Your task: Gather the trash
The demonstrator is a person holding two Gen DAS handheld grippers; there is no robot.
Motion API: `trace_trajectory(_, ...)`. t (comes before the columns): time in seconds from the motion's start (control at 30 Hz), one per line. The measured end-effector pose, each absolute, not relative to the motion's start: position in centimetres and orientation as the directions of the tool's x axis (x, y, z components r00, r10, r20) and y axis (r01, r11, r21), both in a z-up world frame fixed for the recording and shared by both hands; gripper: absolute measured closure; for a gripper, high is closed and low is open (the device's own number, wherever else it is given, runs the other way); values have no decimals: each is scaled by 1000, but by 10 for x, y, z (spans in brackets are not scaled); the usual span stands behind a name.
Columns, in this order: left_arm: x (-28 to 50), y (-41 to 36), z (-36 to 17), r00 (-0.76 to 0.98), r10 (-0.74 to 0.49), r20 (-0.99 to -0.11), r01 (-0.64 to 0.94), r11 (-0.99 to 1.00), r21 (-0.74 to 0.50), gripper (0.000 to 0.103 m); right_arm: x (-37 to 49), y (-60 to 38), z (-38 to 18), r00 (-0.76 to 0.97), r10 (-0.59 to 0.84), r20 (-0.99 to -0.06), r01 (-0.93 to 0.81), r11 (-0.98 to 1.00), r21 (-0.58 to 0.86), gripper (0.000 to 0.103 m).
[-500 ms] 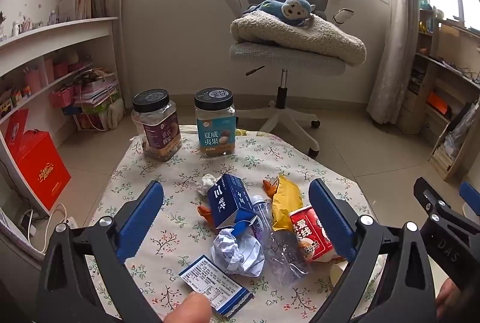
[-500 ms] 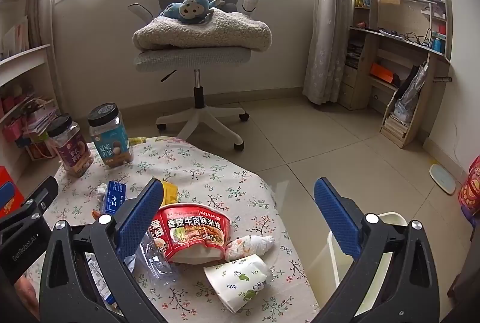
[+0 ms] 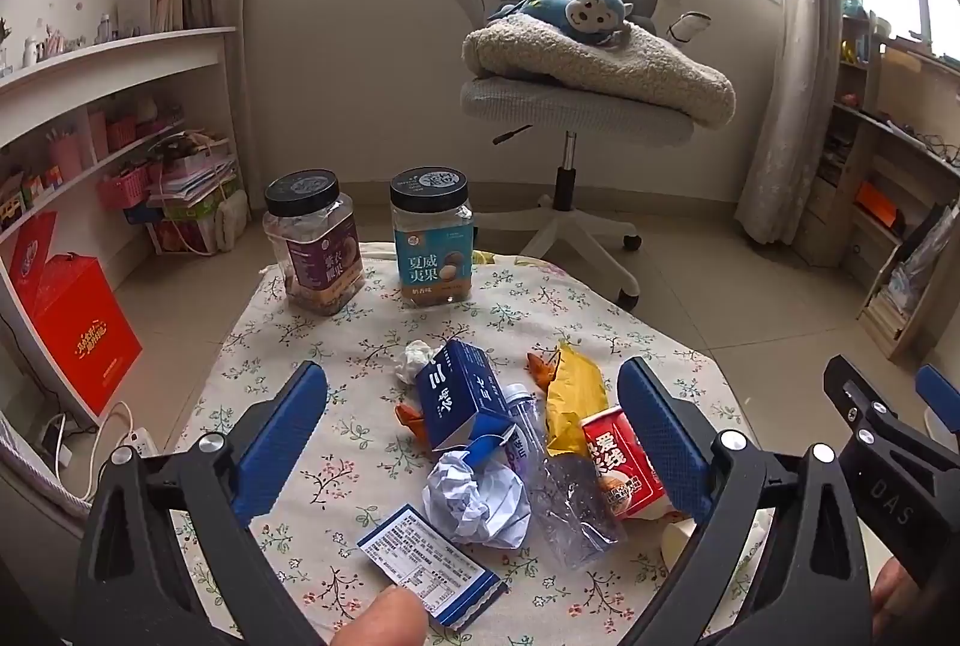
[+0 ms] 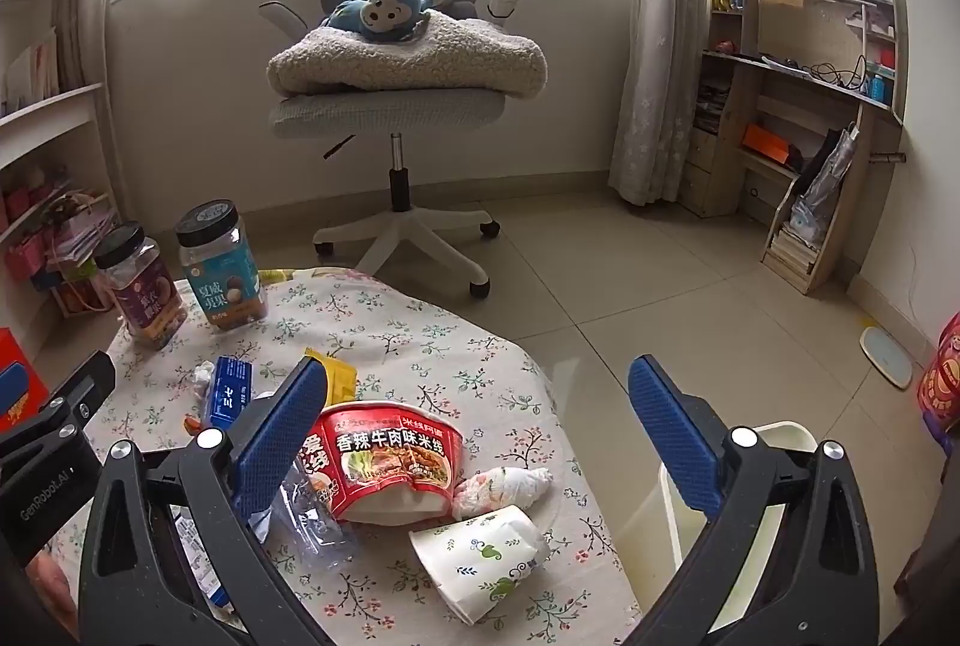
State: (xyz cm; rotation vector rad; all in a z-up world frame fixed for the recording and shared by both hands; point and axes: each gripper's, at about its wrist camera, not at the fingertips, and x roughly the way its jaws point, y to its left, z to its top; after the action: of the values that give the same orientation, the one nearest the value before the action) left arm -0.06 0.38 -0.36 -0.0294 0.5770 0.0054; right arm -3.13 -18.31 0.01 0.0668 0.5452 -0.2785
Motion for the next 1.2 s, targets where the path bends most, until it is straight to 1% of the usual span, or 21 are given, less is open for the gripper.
trace_trajectory(1.2, 1, 5, -7, 821, 6, -570, -28, 999, -31, 8, -29, -177, -10, 810, -234, -538, 265, 964, -20, 7)
